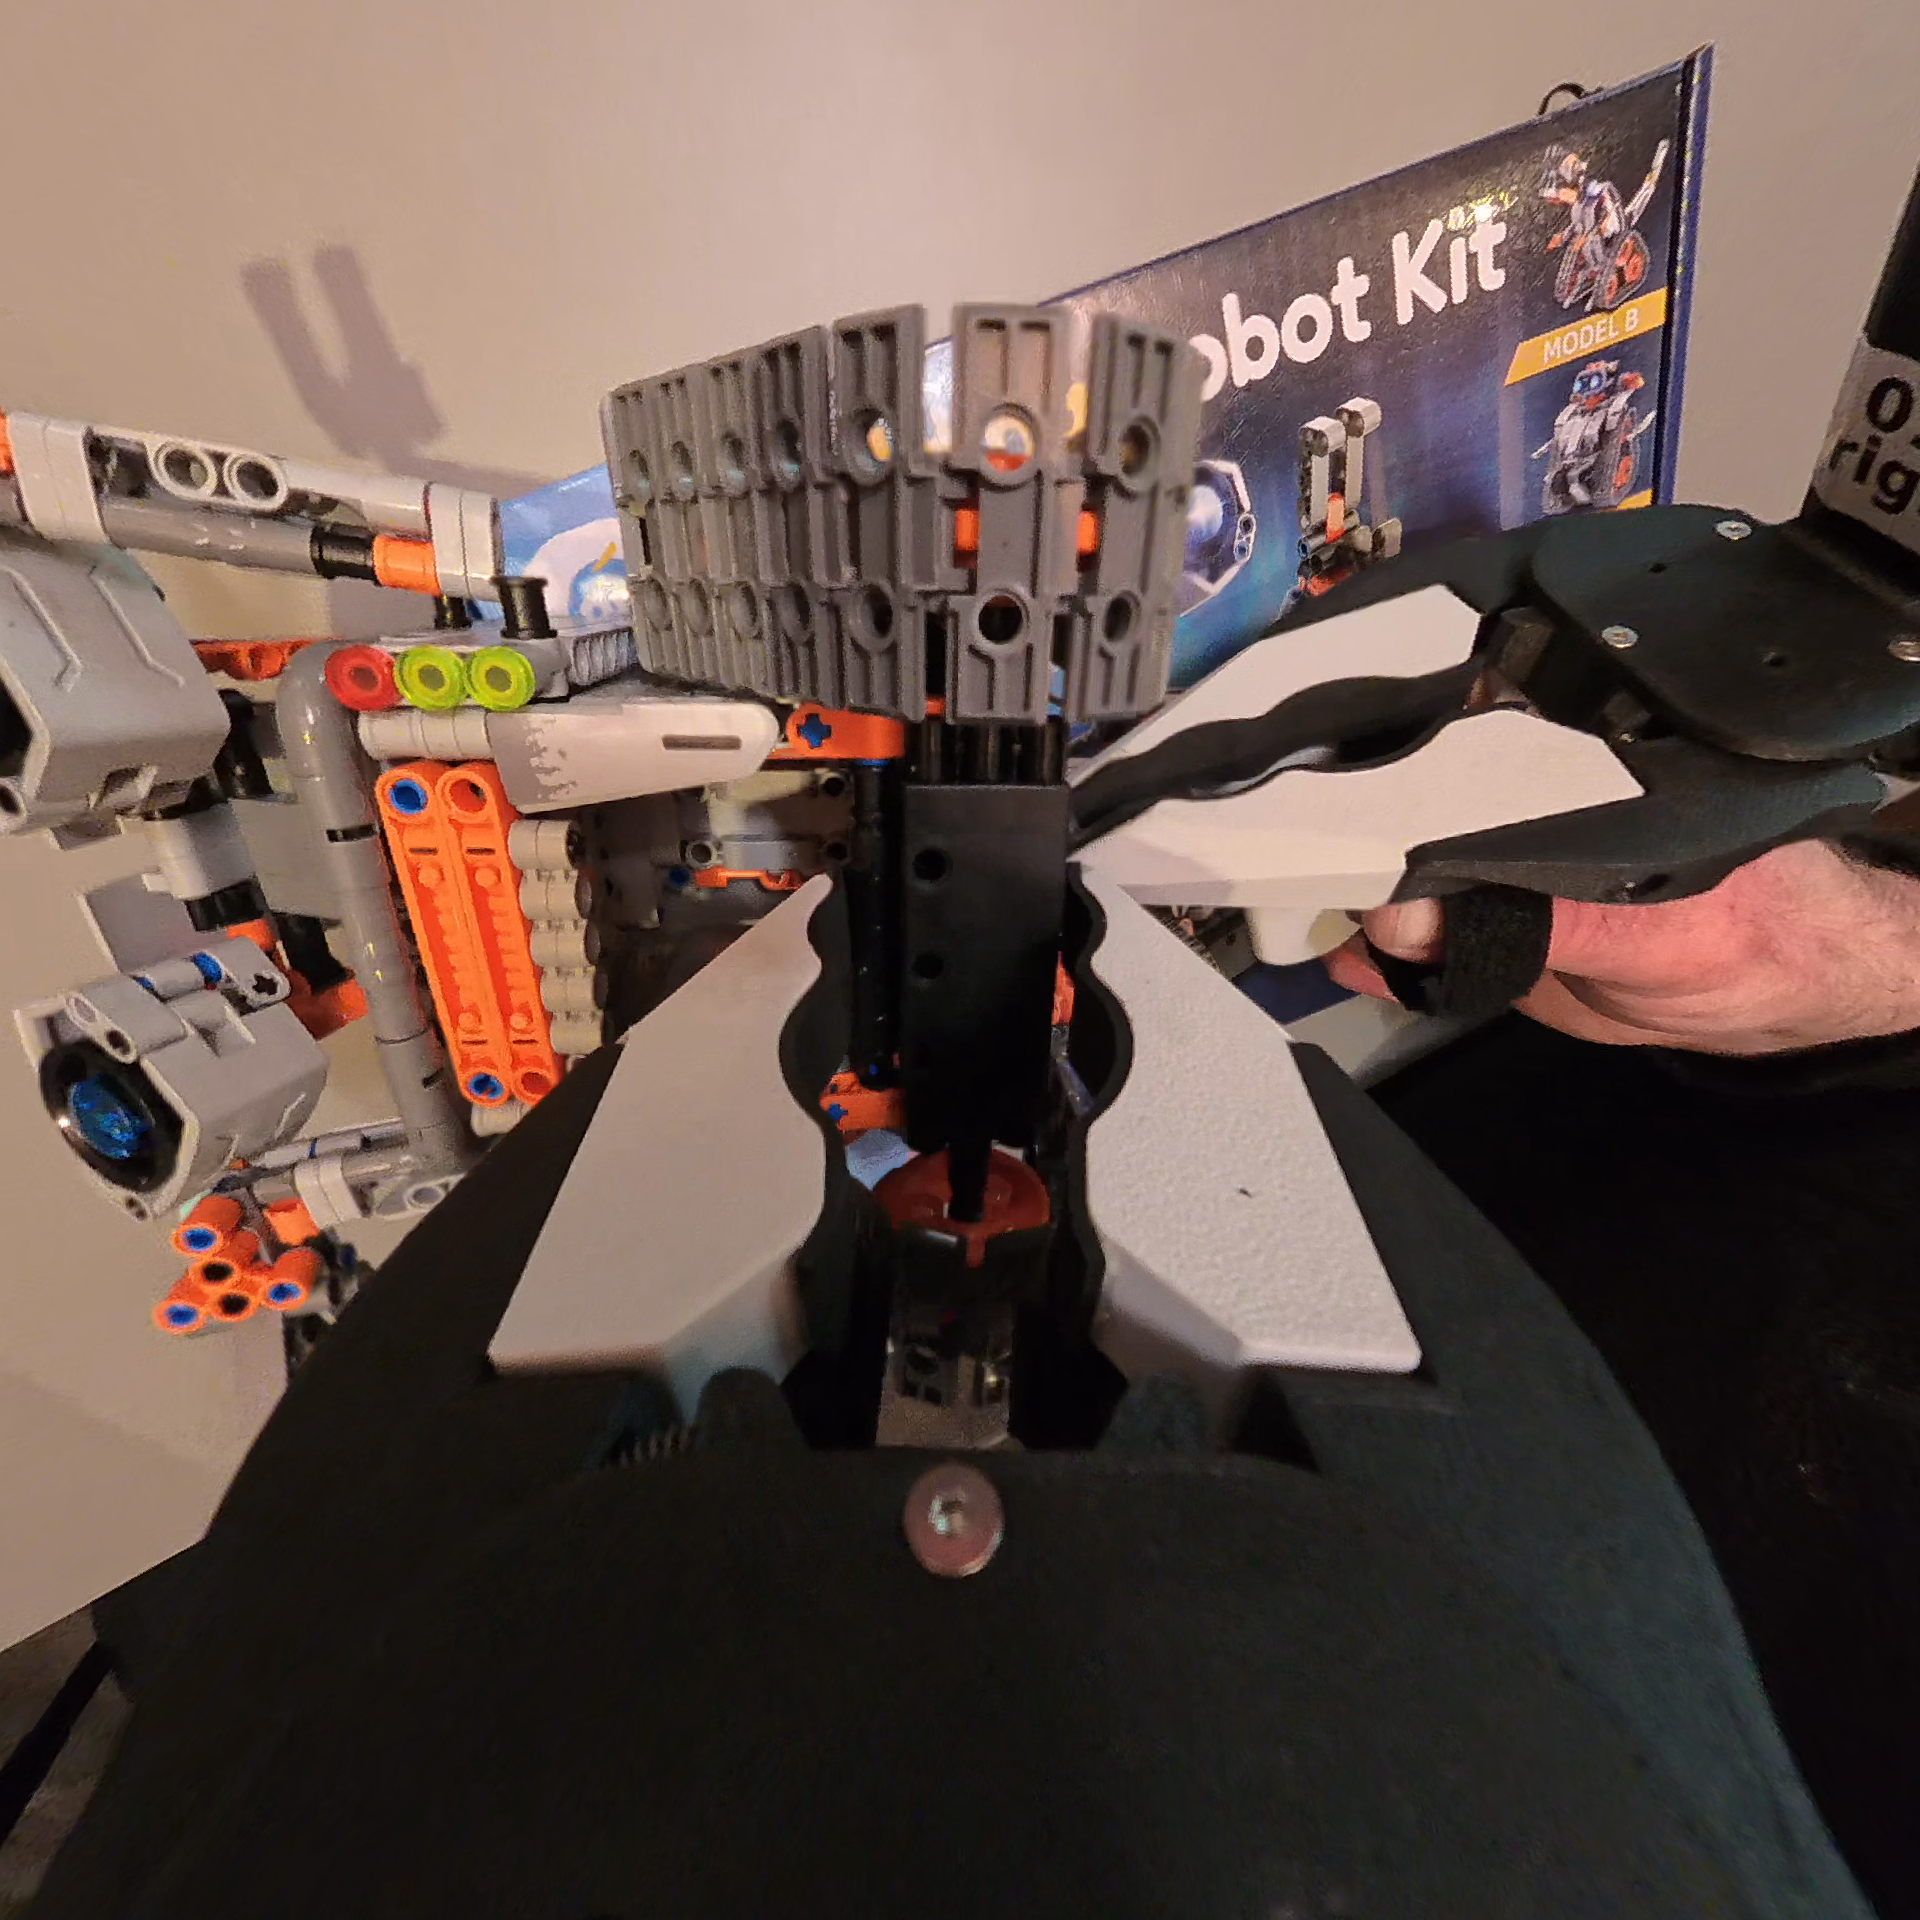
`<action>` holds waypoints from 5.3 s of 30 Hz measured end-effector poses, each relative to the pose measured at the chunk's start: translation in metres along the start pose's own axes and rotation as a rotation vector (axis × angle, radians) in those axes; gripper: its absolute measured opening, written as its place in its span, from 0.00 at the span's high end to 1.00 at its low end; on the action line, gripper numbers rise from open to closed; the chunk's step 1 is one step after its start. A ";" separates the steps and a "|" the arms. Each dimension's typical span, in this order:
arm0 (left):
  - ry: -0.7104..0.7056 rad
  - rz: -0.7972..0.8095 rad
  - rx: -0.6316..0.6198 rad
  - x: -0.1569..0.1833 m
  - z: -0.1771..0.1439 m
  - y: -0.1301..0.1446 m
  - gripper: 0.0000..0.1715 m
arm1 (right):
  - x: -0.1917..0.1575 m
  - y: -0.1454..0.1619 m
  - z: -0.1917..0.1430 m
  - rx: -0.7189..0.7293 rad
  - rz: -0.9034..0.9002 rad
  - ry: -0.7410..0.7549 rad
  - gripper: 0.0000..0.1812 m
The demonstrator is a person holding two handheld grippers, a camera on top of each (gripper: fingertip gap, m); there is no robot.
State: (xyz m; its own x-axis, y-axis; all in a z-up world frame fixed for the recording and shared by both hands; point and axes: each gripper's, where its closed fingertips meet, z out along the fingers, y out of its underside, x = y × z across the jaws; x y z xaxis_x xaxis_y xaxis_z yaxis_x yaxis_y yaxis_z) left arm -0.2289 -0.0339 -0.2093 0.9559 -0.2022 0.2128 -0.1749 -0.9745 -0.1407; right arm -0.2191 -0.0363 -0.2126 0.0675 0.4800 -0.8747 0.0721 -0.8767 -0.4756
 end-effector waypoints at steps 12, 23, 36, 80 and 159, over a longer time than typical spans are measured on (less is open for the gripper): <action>0.072 -0.096 0.095 0.006 -0.010 -0.004 0.79 | -0.006 -0.006 -0.002 0.030 0.213 -0.116 0.97; 0.087 -0.184 0.162 0.016 -0.007 -0.012 0.79 | -0.004 -0.012 -0.008 0.137 0.362 -0.175 0.97; 0.066 -0.137 0.157 0.020 -0.002 -0.010 0.78 | 0.001 -0.002 -0.011 0.046 -0.020 0.039 0.95; -0.352 0.284 0.120 0.017 0.013 -0.007 0.68 | 0.003 -0.015 -0.017 0.079 0.291 0.000 0.97; -0.276 0.486 0.160 0.010 0.015 -0.004 0.69 | 0.000 -0.010 -0.022 -0.510 -1.991 0.011 1.00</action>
State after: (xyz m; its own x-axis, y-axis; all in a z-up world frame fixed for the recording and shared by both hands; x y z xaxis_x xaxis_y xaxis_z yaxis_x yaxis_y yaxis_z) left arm -0.2152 -0.0302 -0.2216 0.8045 -0.5691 -0.1701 -0.5920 -0.7448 -0.3080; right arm -0.1974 -0.0272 -0.2060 -0.4334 0.5620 0.7045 0.2501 0.8261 -0.5051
